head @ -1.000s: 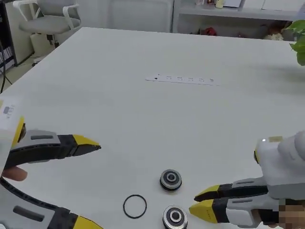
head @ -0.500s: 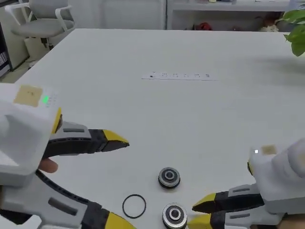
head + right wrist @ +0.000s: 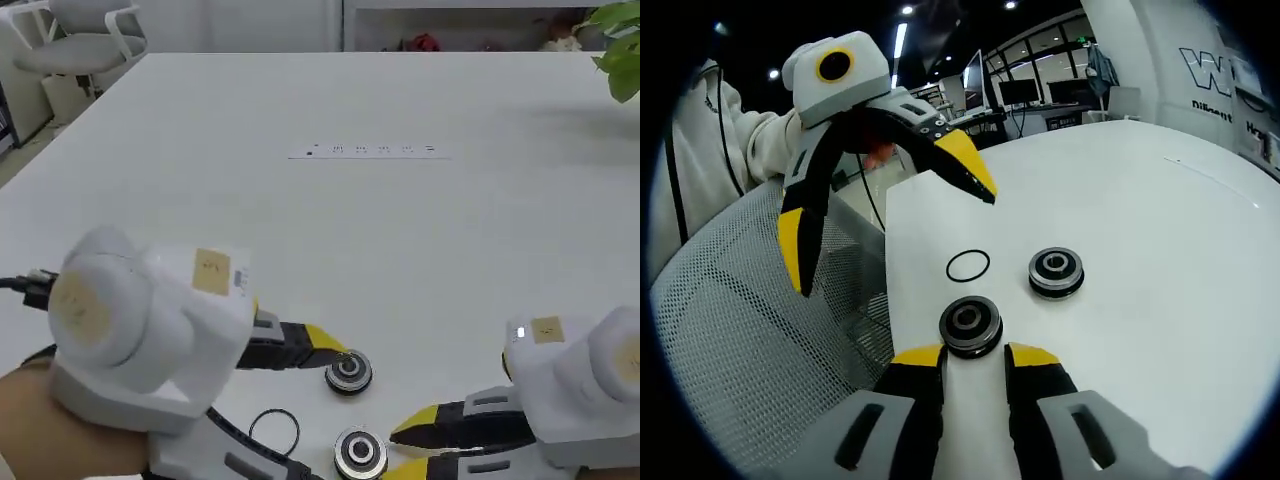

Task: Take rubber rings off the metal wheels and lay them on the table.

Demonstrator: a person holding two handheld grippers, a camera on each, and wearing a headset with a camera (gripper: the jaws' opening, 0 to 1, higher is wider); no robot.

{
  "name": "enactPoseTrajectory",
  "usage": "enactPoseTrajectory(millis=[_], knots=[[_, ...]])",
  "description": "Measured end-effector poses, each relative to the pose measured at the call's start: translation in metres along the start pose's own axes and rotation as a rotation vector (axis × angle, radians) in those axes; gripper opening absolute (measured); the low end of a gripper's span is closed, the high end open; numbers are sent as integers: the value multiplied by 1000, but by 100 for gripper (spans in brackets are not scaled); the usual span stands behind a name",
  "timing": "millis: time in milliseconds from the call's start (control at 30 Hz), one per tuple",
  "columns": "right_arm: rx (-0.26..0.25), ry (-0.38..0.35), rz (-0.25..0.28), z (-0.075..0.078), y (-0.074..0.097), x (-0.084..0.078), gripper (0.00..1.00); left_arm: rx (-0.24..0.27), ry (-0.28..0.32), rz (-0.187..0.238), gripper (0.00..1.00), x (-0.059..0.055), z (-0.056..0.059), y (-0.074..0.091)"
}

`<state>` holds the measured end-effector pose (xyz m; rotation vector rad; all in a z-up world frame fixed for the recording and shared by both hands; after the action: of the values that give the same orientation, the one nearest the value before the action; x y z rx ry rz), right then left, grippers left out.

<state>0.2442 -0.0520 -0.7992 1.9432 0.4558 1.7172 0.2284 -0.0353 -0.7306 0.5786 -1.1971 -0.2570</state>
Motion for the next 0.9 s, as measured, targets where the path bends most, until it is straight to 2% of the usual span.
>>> enactPoseTrajectory(millis=[333,433,533,733,900], knots=[[20,0,2,-2,-5,-3,20,8,5,-7,53,-16,-11,-14],[21,5,5,-2,-6,-3,19,13,29,-5,48,-21,-14,-17],[20,18,5,-2,-6,-2,19,11,50,2,45,-23,-14,-19],[18,59,6,-5,-7,0,19,11,73,9,33,-30,-18,-23],[13,89,-6,-4,-8,-1,18,17,74,-6,26,-36,-21,-27]])
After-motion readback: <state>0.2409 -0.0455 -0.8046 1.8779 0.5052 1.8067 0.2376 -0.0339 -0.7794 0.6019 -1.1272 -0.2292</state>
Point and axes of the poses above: the centre of the closed fingertips' face, and the gripper's own axes: y roughly backward along the fingers, z roughly to its right, x roughly out of its top, the point moved 1 cm from there along y, roughly backward along the fingers, and after that the axes turned 13 degrees about y, right-handed, at the moved point
